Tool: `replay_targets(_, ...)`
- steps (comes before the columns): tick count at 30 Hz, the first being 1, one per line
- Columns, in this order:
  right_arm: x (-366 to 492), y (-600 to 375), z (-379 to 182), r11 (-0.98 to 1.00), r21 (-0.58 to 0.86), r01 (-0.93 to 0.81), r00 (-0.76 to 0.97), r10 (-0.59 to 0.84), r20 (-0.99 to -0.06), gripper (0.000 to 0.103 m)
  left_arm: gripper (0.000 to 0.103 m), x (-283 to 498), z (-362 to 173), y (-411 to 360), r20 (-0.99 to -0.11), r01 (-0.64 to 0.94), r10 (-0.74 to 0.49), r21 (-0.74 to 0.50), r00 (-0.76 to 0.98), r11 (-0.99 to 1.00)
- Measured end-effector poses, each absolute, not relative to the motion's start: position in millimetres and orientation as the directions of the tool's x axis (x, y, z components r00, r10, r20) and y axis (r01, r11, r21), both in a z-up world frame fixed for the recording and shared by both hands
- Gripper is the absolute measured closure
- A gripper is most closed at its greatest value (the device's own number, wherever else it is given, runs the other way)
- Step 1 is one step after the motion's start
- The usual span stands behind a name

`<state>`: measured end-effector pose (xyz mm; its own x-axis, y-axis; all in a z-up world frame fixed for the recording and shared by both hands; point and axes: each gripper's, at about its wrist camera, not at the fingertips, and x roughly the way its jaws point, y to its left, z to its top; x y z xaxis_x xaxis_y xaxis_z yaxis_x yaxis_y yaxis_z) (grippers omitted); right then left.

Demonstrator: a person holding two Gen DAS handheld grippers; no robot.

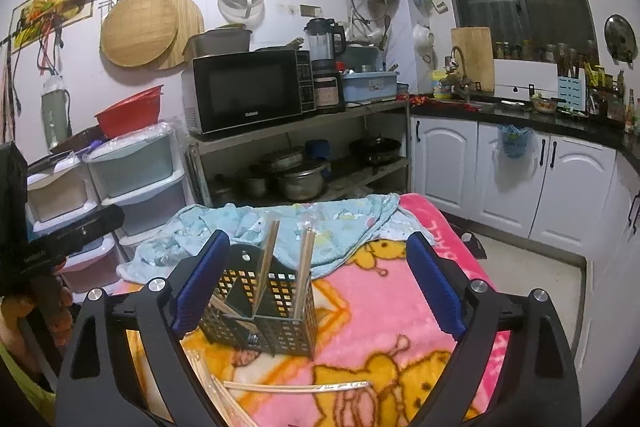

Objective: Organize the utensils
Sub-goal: 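Withdraw both open tools from the caddy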

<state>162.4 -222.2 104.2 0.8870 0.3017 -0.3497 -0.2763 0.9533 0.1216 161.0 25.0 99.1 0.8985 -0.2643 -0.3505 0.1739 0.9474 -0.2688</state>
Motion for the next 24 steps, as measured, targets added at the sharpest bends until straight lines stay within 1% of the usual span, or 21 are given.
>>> replay_targets(24,130,-212,88,0.949,0.081,-0.304,0.859,0.310,-0.408,0.011,0.011,132,79,34,-0.376,0.146,-0.247,-0.277,0.893,0.950)
